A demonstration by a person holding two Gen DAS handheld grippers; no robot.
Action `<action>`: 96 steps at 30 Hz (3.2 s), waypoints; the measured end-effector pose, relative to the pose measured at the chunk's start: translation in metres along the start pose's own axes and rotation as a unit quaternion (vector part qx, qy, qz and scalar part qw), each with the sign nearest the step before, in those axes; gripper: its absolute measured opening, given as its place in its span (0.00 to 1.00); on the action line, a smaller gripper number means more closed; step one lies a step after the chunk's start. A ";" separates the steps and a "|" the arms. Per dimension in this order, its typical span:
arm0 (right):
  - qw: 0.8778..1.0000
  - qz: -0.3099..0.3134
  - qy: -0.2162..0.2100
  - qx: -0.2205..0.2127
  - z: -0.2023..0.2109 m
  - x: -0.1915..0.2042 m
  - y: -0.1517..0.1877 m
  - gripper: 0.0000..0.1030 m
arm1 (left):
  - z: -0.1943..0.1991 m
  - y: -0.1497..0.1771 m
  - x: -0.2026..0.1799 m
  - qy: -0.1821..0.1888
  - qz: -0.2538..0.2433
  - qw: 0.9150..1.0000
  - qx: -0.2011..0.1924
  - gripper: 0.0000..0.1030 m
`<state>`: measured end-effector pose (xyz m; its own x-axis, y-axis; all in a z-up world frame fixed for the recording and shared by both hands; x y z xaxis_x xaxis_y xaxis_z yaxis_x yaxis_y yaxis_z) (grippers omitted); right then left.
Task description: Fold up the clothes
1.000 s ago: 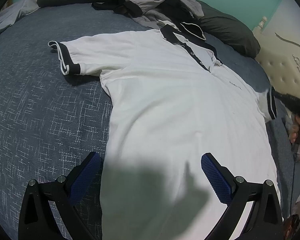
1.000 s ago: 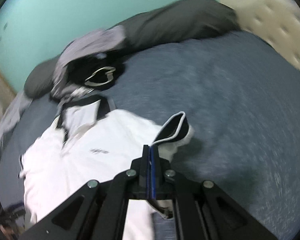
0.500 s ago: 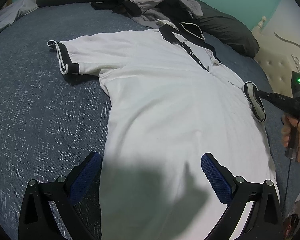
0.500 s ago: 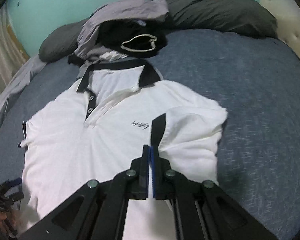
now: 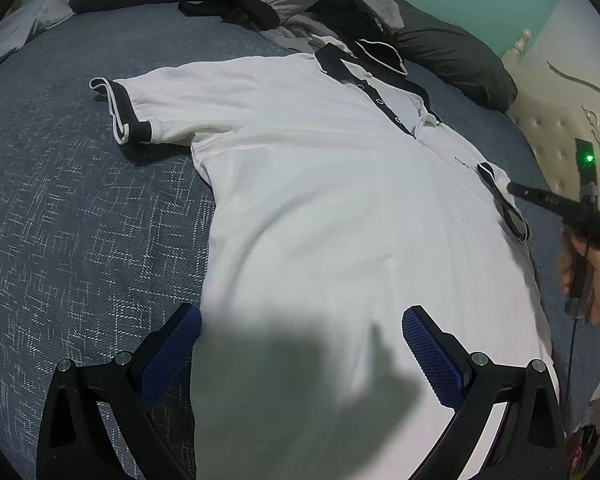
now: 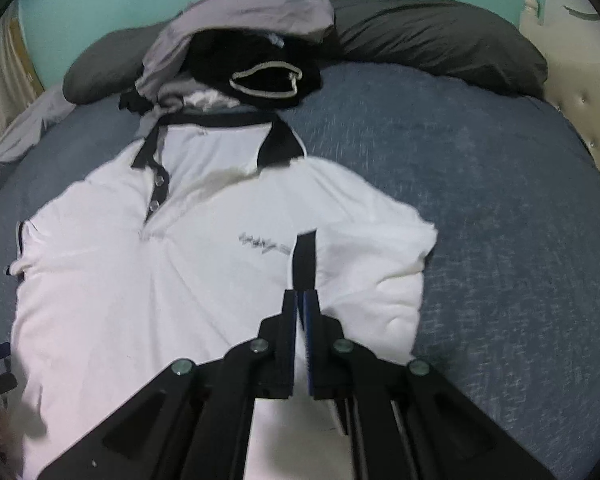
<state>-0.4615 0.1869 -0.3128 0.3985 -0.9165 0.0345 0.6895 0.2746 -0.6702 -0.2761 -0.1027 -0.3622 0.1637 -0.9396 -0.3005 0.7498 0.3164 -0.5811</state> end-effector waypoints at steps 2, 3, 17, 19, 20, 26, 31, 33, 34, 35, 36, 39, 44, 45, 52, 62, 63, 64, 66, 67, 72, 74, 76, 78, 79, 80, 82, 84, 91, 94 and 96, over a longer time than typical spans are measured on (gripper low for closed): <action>1.000 0.013 0.008 0.008 -0.005 0.006 0.005 0.06 | 0.000 0.000 0.000 0.001 0.001 1.000 0.000 1.00; 0.999 0.023 0.020 0.012 -0.007 0.007 0.007 0.07 | 0.001 0.000 0.001 0.001 0.001 1.000 0.000 1.00; 0.996 0.042 0.072 0.011 -0.012 -0.018 0.015 0.08 | 0.002 0.001 0.001 0.005 0.001 1.000 0.002 1.00; 0.997 0.034 0.067 0.015 -0.014 -0.019 0.016 0.08 | 0.001 0.001 0.000 0.005 0.000 1.000 0.002 1.00; 0.997 0.033 0.066 0.018 -0.015 -0.019 0.017 0.08 | 0.000 0.001 -0.001 0.005 0.000 1.000 0.003 1.00; 0.999 0.012 0.048 0.015 -0.012 -0.015 0.017 0.08 | 0.001 0.001 0.000 0.006 0.001 1.000 0.003 1.00; 0.998 0.031 0.048 0.020 -0.017 -0.007 0.019 0.10 | 0.000 0.000 0.000 0.007 0.001 1.000 0.003 1.00; 0.997 0.040 0.057 0.023 -0.020 -0.007 0.020 0.12 | 0.000 0.000 0.000 0.007 0.001 1.000 0.003 1.00; 0.997 0.043 0.061 0.027 -0.022 -0.007 0.021 0.13 | 0.000 0.000 0.001 0.007 0.002 1.000 0.003 1.00; 0.996 0.046 0.065 0.030 -0.024 -0.008 0.022 0.14 | 0.000 0.000 0.001 0.007 0.002 1.000 0.003 1.00; 0.996 0.049 0.071 0.034 -0.027 -0.009 0.023 0.14 | 0.000 0.000 0.001 0.008 0.002 1.000 0.004 1.00; 0.994 0.058 0.086 0.038 -0.032 -0.013 0.025 0.15 | -0.001 -0.001 0.001 0.009 0.001 1.000 0.003 1.00; 0.993 0.071 0.087 0.034 -0.034 -0.017 0.026 0.16 | -0.002 -0.002 0.001 0.009 0.003 1.000 0.004 1.00; 0.993 0.072 0.084 0.032 -0.034 -0.018 0.025 0.16 | -0.002 -0.002 0.001 0.009 0.003 1.000 0.004 1.00; 0.998 0.022 0.052 0.019 -0.024 -0.032 0.020 0.06 | -0.004 -0.001 0.001 0.010 0.002 1.000 0.006 1.00; 1.000 -0.010 0.019 -0.005 -0.009 -0.040 0.009 0.02 | -0.005 0.000 0.000 0.010 0.002 1.000 0.008 1.00; 1.000 -0.012 0.013 -0.009 -0.006 -0.038 0.007 0.02 | -0.005 0.000 0.000 0.010 0.003 1.000 0.008 1.00; 1.000 -0.015 0.006 -0.014 -0.003 -0.037 0.005 0.02 | -0.004 0.000 0.000 0.011 0.003 1.000 0.008 1.00; 1.000 -0.017 -0.008 -0.023 0.003 -0.033 -0.001 0.02 | -0.004 0.001 0.000 0.011 0.002 1.000 0.008 1.00; 0.999 -0.016 -0.015 -0.026 0.007 -0.030 -0.004 0.02 | -0.004 0.001 0.000 0.012 0.002 1.000 0.008 1.00; 0.999 -0.001 -0.042 -0.021 0.013 -0.012 -0.010 0.02 | -0.004 0.002 -0.001 0.012 0.002 1.000 0.009 1.00; 0.999 0.001 -0.047 -0.012 0.009 -0.007 -0.006 0.02 | -0.003 0.002 -0.002 0.012 0.002 1.000 0.008 1.00; 0.999 -0.004 -0.054 -0.004 0.004 -0.005 -0.001 0.02 | -0.003 0.001 -0.001 0.012 0.003 1.000 0.007 1.00; 0.998 0.001 -0.058 0.003 0.000 0.000 0.004 0.02 | -0.004 0.001 -0.001 0.012 0.004 1.000 0.008 1.00; 0.998 0.002 -0.060 0.005 -0.002 0.002 0.007 0.02 | -0.004 0.001 -0.001 0.012 0.004 1.000 0.008 1.00; 0.998 0.000 -0.063 0.005 -0.003 0.003 0.008 0.02 | -0.004 0.001 -0.001 0.013 0.004 1.000 0.008 1.00; 0.998 -0.003 -0.070 0.005 -0.005 0.004 0.010 0.02 | -0.004 0.001 -0.001 0.013 0.003 1.000 0.009 1.00; 0.997 -0.002 -0.075 0.010 -0.007 0.007 0.013 0.02 | -0.004 0.002 -0.002 0.013 0.003 1.000 0.008 1.00; 0.993 0.002 -0.113 0.028 -0.008 0.017 0.019 0.03 | -0.004 0.003 -0.003 0.013 0.001 1.000 0.009 1.00; 0.994 -0.003 -0.111 0.012 0.001 0.014 0.015 0.03 | -0.004 0.003 -0.003 0.013 0.003 1.000 0.009 1.00; 0.995 -0.010 -0.104 0.001 0.008 0.008 0.011 0.06 | -0.004 0.003 -0.002 0.014 0.003 1.000 0.010 1.00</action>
<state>-0.4460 0.1846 -0.3144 0.5002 -0.8423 0.2008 0.7004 0.2572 -0.6658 -0.2774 -0.0990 -0.3663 0.1506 -0.9338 -0.3245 0.7611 0.3190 -0.5648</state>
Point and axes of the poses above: each gripper's, at about its wrist camera, not at the fingertips, and z roughly against the way its jaws point, x to its left, y to its underside, the point moved 7 cm from there along -z, roughly the way its jaws point, and after that the axes turned 6 degrees about -x, right-handed, at the moved point
